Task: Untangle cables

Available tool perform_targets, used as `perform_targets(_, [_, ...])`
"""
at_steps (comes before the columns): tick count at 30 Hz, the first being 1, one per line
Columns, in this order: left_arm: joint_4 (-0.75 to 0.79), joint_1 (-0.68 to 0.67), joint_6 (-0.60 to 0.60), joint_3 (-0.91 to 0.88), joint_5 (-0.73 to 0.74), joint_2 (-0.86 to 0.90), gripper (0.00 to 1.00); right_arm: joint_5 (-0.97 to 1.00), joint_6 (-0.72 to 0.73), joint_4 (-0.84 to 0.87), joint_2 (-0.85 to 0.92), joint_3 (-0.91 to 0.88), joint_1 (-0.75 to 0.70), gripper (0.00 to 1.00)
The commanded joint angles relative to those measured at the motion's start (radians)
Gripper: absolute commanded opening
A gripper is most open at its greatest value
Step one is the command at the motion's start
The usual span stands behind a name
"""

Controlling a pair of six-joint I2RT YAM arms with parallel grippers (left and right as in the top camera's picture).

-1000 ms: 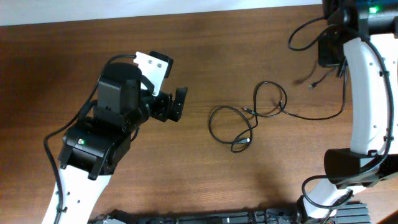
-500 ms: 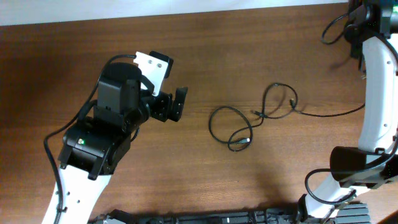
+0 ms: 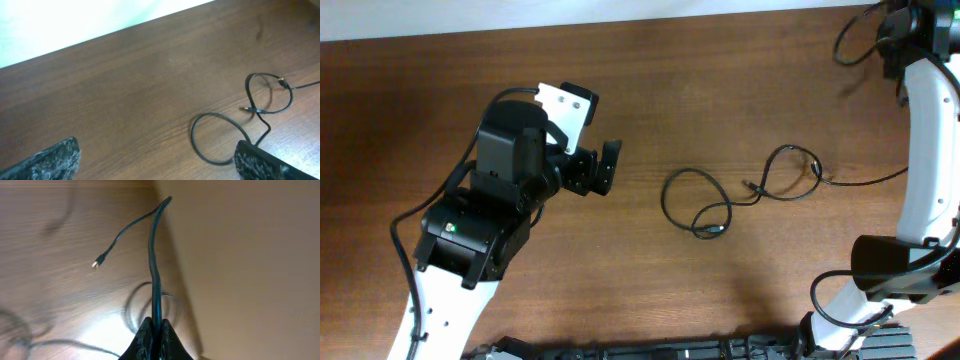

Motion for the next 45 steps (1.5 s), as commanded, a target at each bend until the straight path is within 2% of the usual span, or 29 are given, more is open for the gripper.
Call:
perform_targets(1, [0.001,0.006,-0.010,0.016,-0.007,0.000,0.99,-0.240,-0.036,-0.002,0.002,-0.014,-0.003,0.04])
perform_targets(3, [0.001,0.006,-0.010,0.016,-0.007,0.000,0.99,-0.288,-0.036,-0.002,0.002,-0.026,-0.003,0.04])
perform_targets(19, [0.000,0.006,-0.010,0.016,0.006,0.000,0.99,-0.309,-0.036,-0.016,0.002,-0.058,-0.003,0.04])
perform_targets(24, [-0.034,0.005,-0.010,0.016,0.123,0.026,0.99,-0.310,-0.035,-0.025,0.002,-0.058,-0.003,0.04])
perform_targets(28, [-0.086,-0.009,-0.005,0.016,0.209,0.122,0.99,-0.310,-0.035,-0.025,0.002,-0.058,-0.003,0.04])
perform_targets(34, [-0.064,-0.094,0.102,0.016,0.411,0.325,0.99,-0.310,-0.035,-0.034,0.002,-0.058,-0.003,0.04])
perform_targets(45, [0.050,-0.283,0.119,0.016,0.424,0.609,0.99,-0.310,-0.035,-0.037,0.002,-0.058,-0.003,0.04])
